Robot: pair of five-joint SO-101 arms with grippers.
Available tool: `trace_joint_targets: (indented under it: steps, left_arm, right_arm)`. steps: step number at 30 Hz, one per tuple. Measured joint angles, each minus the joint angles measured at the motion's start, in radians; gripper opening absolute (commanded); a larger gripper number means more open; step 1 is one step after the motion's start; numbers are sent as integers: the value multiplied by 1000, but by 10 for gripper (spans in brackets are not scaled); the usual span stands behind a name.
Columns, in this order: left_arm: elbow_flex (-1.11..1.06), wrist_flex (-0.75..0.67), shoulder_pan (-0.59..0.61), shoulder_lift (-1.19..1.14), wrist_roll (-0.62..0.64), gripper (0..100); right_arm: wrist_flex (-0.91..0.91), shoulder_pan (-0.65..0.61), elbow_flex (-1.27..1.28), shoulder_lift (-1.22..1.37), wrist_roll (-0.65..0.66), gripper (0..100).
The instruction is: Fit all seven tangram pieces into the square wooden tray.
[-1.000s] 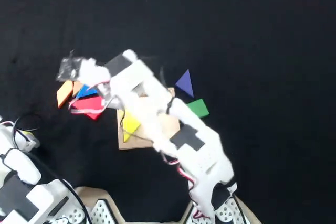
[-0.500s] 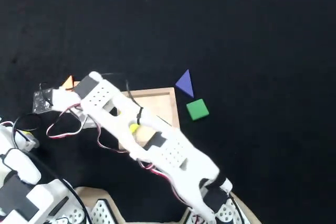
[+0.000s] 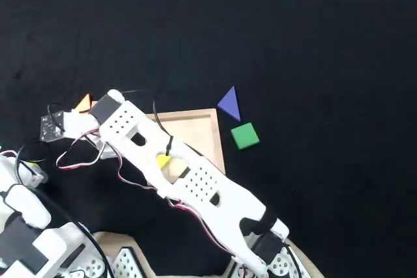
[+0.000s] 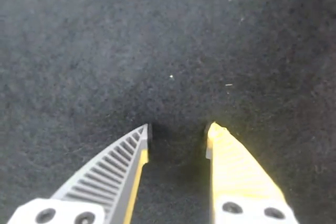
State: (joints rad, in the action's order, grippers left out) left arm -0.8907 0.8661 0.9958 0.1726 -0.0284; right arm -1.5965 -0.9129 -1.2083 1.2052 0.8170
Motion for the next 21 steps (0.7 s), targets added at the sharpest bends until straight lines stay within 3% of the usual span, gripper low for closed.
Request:
trace_joint_targets:
  steps: [10, 21]
  left_arm:
    - [0, 0, 0, 0, 0, 180]
    - [0, 0, 0, 0, 0, 180]
  right_arm:
    - [-124, 2, -216, 83, 44, 41]
    - [-133, 66, -382, 92, 0, 32]
